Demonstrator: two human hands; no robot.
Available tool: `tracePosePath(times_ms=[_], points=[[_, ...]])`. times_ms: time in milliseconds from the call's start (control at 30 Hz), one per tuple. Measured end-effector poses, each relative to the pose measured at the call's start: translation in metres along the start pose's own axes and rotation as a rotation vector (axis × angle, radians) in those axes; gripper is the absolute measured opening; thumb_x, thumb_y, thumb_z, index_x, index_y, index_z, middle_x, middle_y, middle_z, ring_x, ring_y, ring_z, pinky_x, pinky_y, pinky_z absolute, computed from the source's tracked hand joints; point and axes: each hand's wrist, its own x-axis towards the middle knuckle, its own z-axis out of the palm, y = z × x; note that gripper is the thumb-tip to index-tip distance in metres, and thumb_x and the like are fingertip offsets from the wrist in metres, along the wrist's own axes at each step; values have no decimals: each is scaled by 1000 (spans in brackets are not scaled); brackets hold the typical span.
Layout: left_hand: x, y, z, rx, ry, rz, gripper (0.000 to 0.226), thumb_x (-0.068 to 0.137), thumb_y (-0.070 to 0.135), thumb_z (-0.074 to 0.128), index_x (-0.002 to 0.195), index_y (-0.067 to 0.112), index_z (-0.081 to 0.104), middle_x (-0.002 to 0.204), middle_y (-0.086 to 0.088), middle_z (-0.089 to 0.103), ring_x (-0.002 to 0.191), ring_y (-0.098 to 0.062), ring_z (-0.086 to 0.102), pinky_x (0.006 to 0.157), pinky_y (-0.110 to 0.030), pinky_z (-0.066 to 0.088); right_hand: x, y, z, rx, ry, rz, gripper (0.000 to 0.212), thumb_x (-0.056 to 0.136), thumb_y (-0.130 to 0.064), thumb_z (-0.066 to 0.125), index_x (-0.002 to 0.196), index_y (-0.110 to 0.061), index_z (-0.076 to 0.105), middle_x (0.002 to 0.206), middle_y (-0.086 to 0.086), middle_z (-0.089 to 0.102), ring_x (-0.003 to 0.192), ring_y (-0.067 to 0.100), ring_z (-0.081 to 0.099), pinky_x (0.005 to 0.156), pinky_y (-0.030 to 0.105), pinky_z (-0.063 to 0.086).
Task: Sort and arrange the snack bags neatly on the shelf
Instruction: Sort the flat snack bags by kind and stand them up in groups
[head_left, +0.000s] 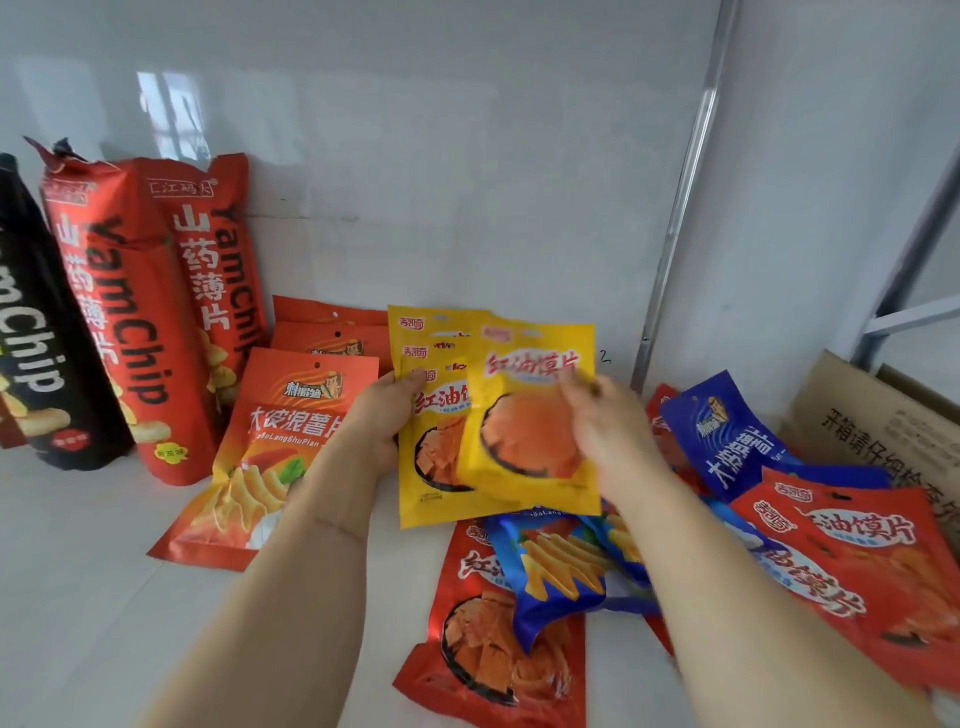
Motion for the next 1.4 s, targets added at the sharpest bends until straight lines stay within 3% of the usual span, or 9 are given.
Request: tracePosePath(times_ms=[233,367,600,667,800,900,1133,1233,1400], points=[[5,21,-6,-1,-56,-100,25,88,26,71,108,11,72,98,-15,77,75,-30,74,72,-43,61,-14,6,56,-107,-87,31,51,90,-62,52,107,-15,64,108,1,66,102,24,62,89,40,51],[6,20,-13,30,-72,-161,41,76,27,76,113,7,72,109,-17,75,96,-36,73,88,-56,57,-19,8,74,108,-91,189,49,84,-59,63,108,-16,65,101,0,65,94,22,61,81,35,50],[6,18,-13,114,-17,-169,26,96,33,62,90,9,72,88,-12,73,73,-31,68,88,-50,56,-29,27,98,167,25,311,25,92,-37,64,99,-13,61,93,-2,64,72,11,55,55,26,40],[11,15,-12,168,2,-144,36,96,41,58,96,7,71,93,-16,75,82,-35,72,90,-51,56,-30,29,102,70,56,306,27,93,-36,62,99,-10,56,98,3,63,79,19,56,62,26,41],[19,15,-8,357,39,-59,81,74,71,52,128,11,61,114,-13,71,107,-41,67,99,-55,51,-27,27,113,-18,71,343,33,95,-37,59,109,-8,57,113,11,66,101,31,63,70,30,42],[-2,13,4,547,90,78,66,98,47,49,147,5,38,139,-17,55,126,-39,53,106,-45,42,-26,23,121,-53,94,356,36,96,-38,57,115,-6,56,118,13,64,107,33,61,72,31,41],[-4,-20,0,791,128,414,52,104,15,44,153,5,31,163,-8,22,148,-27,27,115,-34,27,-30,27,135,-74,148,372,38,95,-38,57,117,-7,52,120,15,61,107,36,60,82,39,47],[-6,-26,-1,854,149,603,47,102,9,44,149,8,42,160,-8,31,149,-23,26,118,-32,23,-30,29,138,-64,161,356,39,92,-37,63,115,-7,51,119,15,60,105,35,61,80,37,48],[-7,-38,-3,998,149,756,36,97,6,48,128,7,66,132,-12,65,127,-31,53,105,-39,41,-32,28,135,-49,117,304,44,93,-43,59,116,-8,48,125,16,56,106,35,60,82,36,48]])
